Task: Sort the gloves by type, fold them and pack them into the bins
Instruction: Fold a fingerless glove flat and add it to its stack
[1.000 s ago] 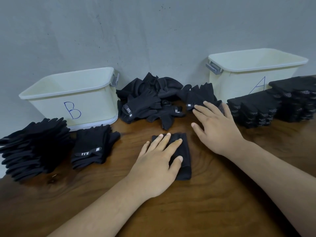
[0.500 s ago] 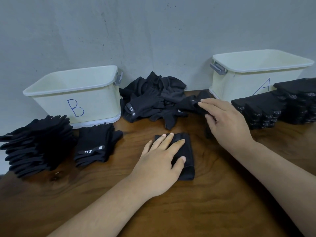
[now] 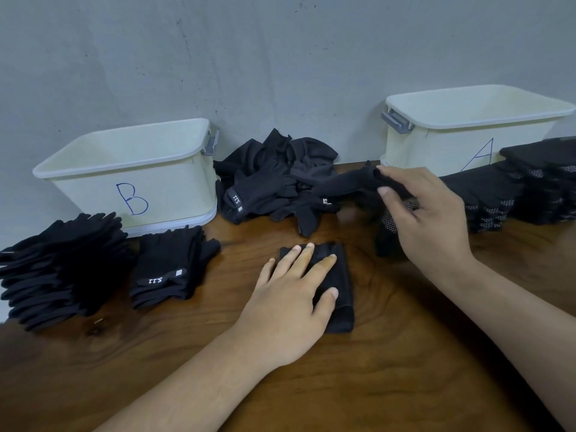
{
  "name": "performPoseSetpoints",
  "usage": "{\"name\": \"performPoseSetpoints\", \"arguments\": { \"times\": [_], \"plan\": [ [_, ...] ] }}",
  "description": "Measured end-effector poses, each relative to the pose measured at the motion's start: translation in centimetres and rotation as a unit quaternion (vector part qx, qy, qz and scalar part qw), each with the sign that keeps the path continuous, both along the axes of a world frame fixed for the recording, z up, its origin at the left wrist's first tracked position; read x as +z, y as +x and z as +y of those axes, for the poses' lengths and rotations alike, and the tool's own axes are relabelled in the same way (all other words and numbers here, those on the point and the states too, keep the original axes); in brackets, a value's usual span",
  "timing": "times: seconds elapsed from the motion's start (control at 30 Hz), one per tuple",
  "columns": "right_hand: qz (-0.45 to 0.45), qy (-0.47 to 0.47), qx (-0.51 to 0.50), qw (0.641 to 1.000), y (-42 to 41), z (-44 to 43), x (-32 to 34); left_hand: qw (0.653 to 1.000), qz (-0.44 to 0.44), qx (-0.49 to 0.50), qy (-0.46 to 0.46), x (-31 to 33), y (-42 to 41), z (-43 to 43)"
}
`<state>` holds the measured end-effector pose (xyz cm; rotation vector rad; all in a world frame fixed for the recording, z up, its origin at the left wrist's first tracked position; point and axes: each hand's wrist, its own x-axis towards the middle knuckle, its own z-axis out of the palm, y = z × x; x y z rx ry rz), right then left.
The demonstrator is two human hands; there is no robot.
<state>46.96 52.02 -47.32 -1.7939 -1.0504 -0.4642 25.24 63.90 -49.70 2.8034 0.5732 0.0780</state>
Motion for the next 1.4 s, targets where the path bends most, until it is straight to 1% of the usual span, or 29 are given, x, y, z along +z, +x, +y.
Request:
{"name": "performPoseSetpoints", "arguments": {
  "times": [0.07, 0.1, 0.13, 0.17, 0.23, 0.27, 0.3, 0.33, 0.4, 0.47, 0.53, 0.6, 0.7, 0.8, 0.83, 0.9, 0.93, 1.0, 1.07, 1.17, 1.23, 1.3, 1.4],
  "plan": [
    [0.017, 0.057, 0.016, 0.998, -0.7, -0.3, 0.6, 0.999, -0.040, 0.006, -0.018, 0.4, 0.0, -0.1],
    [0.021, 0.082, 0.022, 0.996, -1.2, -0.4, 1.0, 0.996, -0.091, 0.011, -0.020, 0.7, 0.0, -0.1],
    [0.023, 0.099, 0.028, 0.994, -1.6, -0.5, 1.3, 0.986, -0.164, 0.016, -0.013, 1.3, -0.1, 0.0],
    [0.025, 0.109, 0.038, 0.993, -2.1, -0.6, 1.6, 0.969, -0.247, 0.018, 0.001, 1.8, -0.3, 0.0],
    [0.053, 0.128, 0.077, 0.987, -3.0, -0.9, 2.2, 0.915, -0.403, 0.016, 0.026, 2.6, -0.7, 0.2],
    [0.085, 0.142, 0.103, 0.981, -3.5, -1.0, 2.6, 0.890, -0.455, 0.014, 0.031, 2.8, -0.9, 0.2],
    [0.124, 0.158, 0.130, 0.971, -4.1, -1.0, 2.9, 0.873, -0.488, 0.012, 0.029, 3.0, -1.1, 0.2],
    [0.157, 0.170, 0.153, 0.961, -4.6, -1.1, 3.2, 0.863, -0.504, 0.009, 0.021, 3.1, -1.1, 0.2],
    [0.190, 0.176, 0.188, 0.948, -5.5, -1.1, 3.6, 0.861, -0.508, -0.003, 0.001, 3.3, -1.1, -0.2],
    [0.205, 0.172, 0.225, 0.937, -6.0, -1.3, 3.9, 0.872, -0.489, -0.018, -0.027, 3.6, -1.0, -0.6],
    [0.215, 0.152, 0.261, 0.929, -6.3, -1.4, 4.1, 0.888, -0.455, -0.026, -0.058, 4.2, -1.1, -0.6],
    [0.229, 0.118, 0.300, 0.918, -6.5, -1.5, 4.1, 0.897, -0.428, -0.025, -0.112, 4.7, -1.2, -0.7],
    [0.264, 0.102, 0.348, 0.894, -7.1, -1.4, 3.7, 0.883, -0.434, -0.017, -0.179, 5.1, -1.4, -0.5],
    [0.312, 0.107, 0.351, 0.876, -7.5, -1.0, 3.2, 0.863, -0.450, 0.003, -0.230, 5.3, -1.4, -0.5],
    [0.341, 0.108, 0.356, 0.863, -7.4, -0.8, 3.0, 0.854, -0.451, 0.011, -0.258, 5.2, -1.3, -0.4],
    [0.411, 0.098, 0.385, 0.820, -7.4, -0.5, 2.7, 0.835, -0.446, 0.028, -0.321, 5.3, -1.1, -0.4],
    [0.434, 0.082, 0.403, 0.801, -7.4, -0.5, 2.5, 0.832, -0.437, 0.033, -0.339, 5.3, -1.1, -0.3],
    [0.448, 0.049, 0.423, 0.786, -7.1, -0.6, 2.2, 0.845, -0.420, 0.044, -0.328, 5.3, -1.1, 0.2],
    [0.452, 0.042, 0.410, 0.791, -6.8, -0.7, 2.2, 0.870, -0.399, 0.054, -0.284, 5.3, -1.2, 0.9],
    [0.441, 0.043, 0.369, 0.817, -6.1, -0.7, 2.5, 0.895, -0.358, 0.054, -0.259, 5.2, -1.2, 1.6],
    [0.430, 0.038, 0.350, 0.832, -5.7, -0.8, 2.7, 0.900, -0.349, 0.061, -0.255, 5.4, -1.3, 1.7],
    [0.423, 0.029, 0.345, 0.838, -5.7, -0.9, 2.9, 0.894, -0.362, 0.054, -0.257, 5.6, -1.4, 1.7],
    [0.410, 0.015, 0.350, 0.842, -5.7, -0.9, 3.2, 0.889, -0.371, 0.007, -0.268, 5.7, -1.5, 1.6]
  ]
}}
